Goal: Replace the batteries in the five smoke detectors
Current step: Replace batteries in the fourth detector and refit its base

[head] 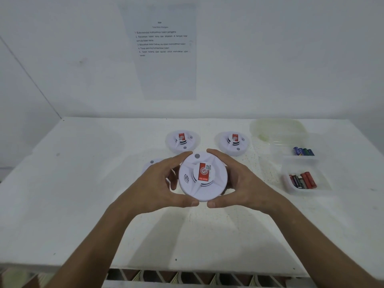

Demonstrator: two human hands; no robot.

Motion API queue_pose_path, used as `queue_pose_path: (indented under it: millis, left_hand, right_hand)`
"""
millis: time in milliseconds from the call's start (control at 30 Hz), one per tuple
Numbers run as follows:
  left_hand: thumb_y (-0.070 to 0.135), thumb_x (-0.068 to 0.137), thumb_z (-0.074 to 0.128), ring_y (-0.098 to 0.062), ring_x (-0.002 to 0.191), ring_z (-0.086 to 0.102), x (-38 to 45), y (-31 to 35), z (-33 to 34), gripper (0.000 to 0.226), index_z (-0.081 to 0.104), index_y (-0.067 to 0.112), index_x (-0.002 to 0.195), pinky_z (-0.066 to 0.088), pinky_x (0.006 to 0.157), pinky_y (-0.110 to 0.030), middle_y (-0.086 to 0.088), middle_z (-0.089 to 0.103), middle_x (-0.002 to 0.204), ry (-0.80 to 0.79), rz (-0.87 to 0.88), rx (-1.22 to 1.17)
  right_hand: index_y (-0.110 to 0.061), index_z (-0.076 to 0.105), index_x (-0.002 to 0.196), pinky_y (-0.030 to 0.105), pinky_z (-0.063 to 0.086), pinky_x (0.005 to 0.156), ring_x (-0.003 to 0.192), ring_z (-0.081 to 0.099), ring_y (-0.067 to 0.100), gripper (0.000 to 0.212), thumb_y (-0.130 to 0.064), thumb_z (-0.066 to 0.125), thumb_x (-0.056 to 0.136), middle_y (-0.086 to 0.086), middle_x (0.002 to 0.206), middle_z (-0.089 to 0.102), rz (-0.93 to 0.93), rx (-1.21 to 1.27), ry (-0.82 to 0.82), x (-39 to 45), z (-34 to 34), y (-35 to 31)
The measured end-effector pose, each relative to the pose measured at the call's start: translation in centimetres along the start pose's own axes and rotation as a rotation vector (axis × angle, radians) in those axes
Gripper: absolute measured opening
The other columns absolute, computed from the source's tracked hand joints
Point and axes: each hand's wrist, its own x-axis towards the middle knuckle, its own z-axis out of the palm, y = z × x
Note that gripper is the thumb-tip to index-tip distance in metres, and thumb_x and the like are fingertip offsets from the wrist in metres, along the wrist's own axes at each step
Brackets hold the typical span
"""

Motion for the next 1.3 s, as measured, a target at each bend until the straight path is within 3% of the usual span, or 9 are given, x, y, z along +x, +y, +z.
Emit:
queue_pose_path:
  millis: [300, 467, 700, 933, 1067, 1167, 1300]
  left_hand:
    - [0.042, 0.063, 0.09, -0.014, 0.072, 0.05, -0.8, -0.3, 0.1, 0.09, 0.043, 0.048, 0.14, 0.051, 0.064, -0.022, 0.009, 0.06, 0.099, 0.007, -0.035, 0.004]
    - [0.043, 0.063, 0.089, -0.017, 0.078, 0.049, -1.1, -0.4, -0.1, 0.09, 0.043, 0.046, 0.14, 0.052, 0.069, -0.025, 0.005, 0.059, 0.104, 0.018, -0.066, 0.027]
    - [0.037, 0.063, 0.091, -0.014, 0.075, 0.051, -1.4, -0.7, -0.5, 0.088, 0.045, 0.047, 0.138, 0.051, 0.064, -0.02, 0.009, 0.059, 0.103, 0.052, -0.06, 0.002]
    - [0.034, 0.064, 0.091, -0.012, 0.071, 0.052, -1.4, -1.7, -1.1, 0.086, 0.047, 0.043, 0.138, 0.049, 0.062, -0.019, 0.009, 0.06, 0.103, 0.065, -0.081, -0.019]
    - [0.034, 0.064, 0.091, -0.008, 0.071, 0.054, -1.1, -2.4, -1.7, 0.085, 0.047, 0.045, 0.136, 0.049, 0.062, -0.017, 0.02, 0.062, 0.101, 0.07, -0.052, -0.017]
    - [0.03, 0.063, 0.092, 0.0, 0.075, 0.057, -0.4, -3.2, -2.8, 0.082, 0.05, 0.044, 0.132, 0.045, 0.061, -0.009, 0.027, 0.063, 0.103, 0.082, -0.005, -0.012]
    - [0.031, 0.06, 0.094, -0.002, 0.072, 0.06, 1.4, -5.1, -5.5, 0.073, 0.057, 0.045, 0.122, 0.047, 0.06, -0.009, 0.022, 0.067, 0.103, 0.157, -0.028, 0.021]
  right_hand:
    - [-0.028, 0.035, 0.151, 0.058, 0.056, 0.089, 0.127, 0.057, 0.024, 0.097, -0.005, 0.088, 0.073, -0.007, 0.14, 0.057, 0.029, -0.02, -0.026, 0.1, 0.4, 0.4]
    - [-0.03, 0.036, 0.15, 0.053, 0.057, 0.091, 0.128, 0.056, 0.022, 0.096, -0.008, 0.089, 0.073, -0.008, 0.14, 0.057, 0.017, -0.023, -0.025, 0.4, 0.8, 0.5]
    - [-0.03, 0.039, 0.147, 0.033, 0.059, 0.085, 0.127, 0.056, 0.019, 0.09, -0.007, 0.087, 0.075, -0.009, 0.138, 0.058, -0.005, -0.015, -0.025, 1.3, 1.3, 0.6]
    - [-0.03, 0.039, 0.147, 0.05, 0.059, 0.085, 0.125, 0.057, 0.021, 0.09, -0.009, 0.088, 0.075, -0.008, 0.137, 0.059, -0.007, -0.022, -0.039, 2.7, 1.6, 0.9]
    - [-0.03, 0.041, 0.147, 0.035, 0.058, 0.091, 0.127, 0.056, 0.018, 0.092, -0.01, 0.09, 0.071, -0.009, 0.138, 0.058, -0.003, -0.035, -0.038, 4.0, 1.5, 1.3]
    - [-0.036, 0.046, 0.143, 0.029, 0.057, 0.089, 0.116, 0.061, 0.014, 0.096, -0.013, 0.095, 0.064, -0.015, 0.131, 0.062, -0.001, -0.093, -0.018, 6.1, 1.4, 1.2]
    - [-0.047, 0.052, 0.125, 0.009, 0.05, 0.082, 0.102, 0.056, -0.012, 0.085, -0.015, 0.097, 0.06, -0.043, 0.112, 0.056, -0.017, -0.195, -0.001, 10.5, 1.9, 0.3]
